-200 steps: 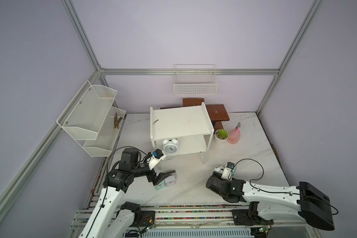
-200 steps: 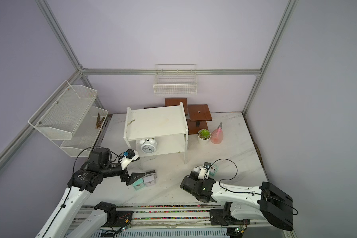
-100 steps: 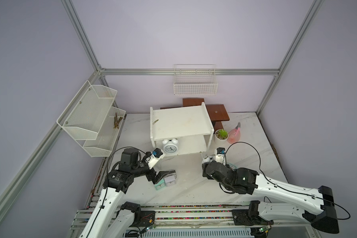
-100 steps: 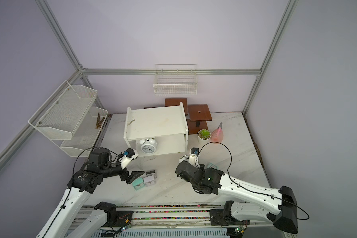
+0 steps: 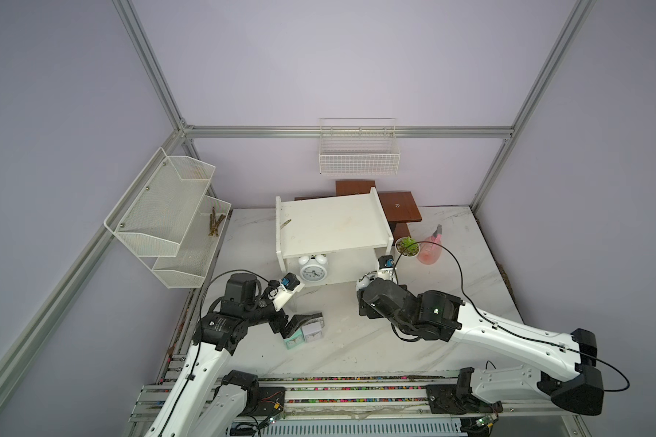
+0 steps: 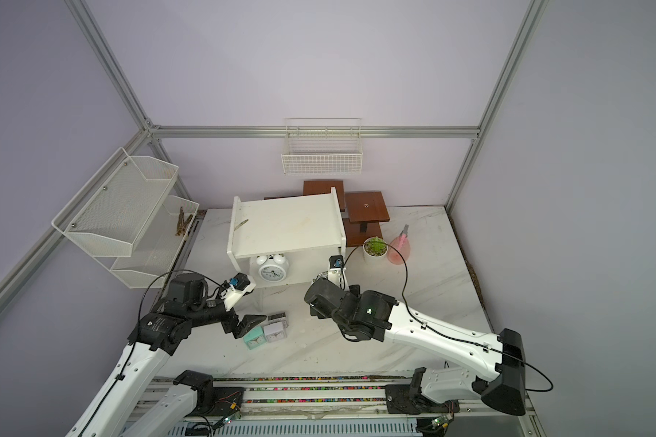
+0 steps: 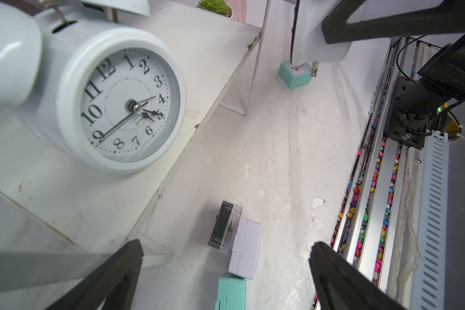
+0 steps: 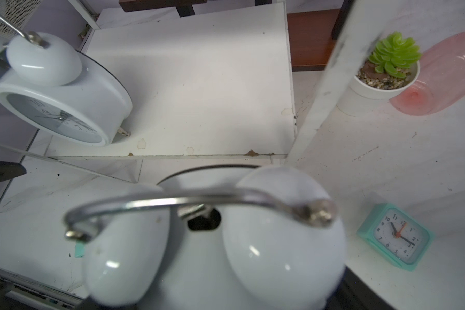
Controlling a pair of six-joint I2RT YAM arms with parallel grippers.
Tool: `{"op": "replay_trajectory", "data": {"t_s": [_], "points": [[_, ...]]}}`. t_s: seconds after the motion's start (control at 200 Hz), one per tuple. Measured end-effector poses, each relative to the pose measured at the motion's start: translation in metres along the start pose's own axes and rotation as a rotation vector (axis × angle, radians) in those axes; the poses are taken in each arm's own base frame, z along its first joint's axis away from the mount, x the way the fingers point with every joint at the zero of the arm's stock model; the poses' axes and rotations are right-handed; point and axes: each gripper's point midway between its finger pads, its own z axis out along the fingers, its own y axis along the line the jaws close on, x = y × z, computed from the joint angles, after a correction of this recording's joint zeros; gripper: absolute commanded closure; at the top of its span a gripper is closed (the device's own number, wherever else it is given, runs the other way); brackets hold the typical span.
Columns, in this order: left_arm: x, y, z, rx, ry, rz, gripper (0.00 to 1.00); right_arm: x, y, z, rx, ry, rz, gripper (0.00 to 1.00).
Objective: Place the alarm clocks on the shelf by style
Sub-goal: Place the alarm on the shelf.
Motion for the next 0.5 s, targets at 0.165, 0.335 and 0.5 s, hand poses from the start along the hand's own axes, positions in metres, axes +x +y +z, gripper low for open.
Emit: {"op": "replay_trajectory", "data": {"t_s": [0.165, 0.335, 0.5], "points": [[0.000, 0.000, 0.000, 0.000, -0.001, 0.001, 0.00, -0.006, 0.009, 0.006, -0.005, -0.026, 0.001, 0.49], [0.000, 0.000, 0.000, 0.000, -0.001, 0.000, 0.00, -0.015, 0.021, 0.015, -0.020, -0.064, 0.017, 0.51], [0.000, 0.000, 0.000, -0.001, -0.002, 0.002, 0.00, -0.024, 0.030, 0.022, -0.030, -0.118, 0.031, 0.51]]}}
